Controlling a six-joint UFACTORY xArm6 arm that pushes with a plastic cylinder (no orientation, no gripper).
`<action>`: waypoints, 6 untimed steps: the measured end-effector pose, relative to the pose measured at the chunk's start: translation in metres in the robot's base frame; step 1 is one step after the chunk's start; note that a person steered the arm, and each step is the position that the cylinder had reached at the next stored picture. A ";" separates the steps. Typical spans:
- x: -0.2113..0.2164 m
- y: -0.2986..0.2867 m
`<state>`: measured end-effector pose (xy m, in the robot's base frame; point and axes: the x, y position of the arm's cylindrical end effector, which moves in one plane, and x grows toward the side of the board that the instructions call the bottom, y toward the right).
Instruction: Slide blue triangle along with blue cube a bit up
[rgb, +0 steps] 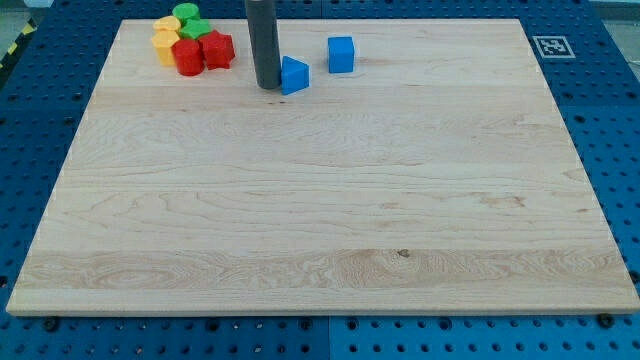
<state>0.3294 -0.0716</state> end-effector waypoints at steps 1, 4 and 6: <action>0.003 0.000; -0.011 0.048; -0.036 0.087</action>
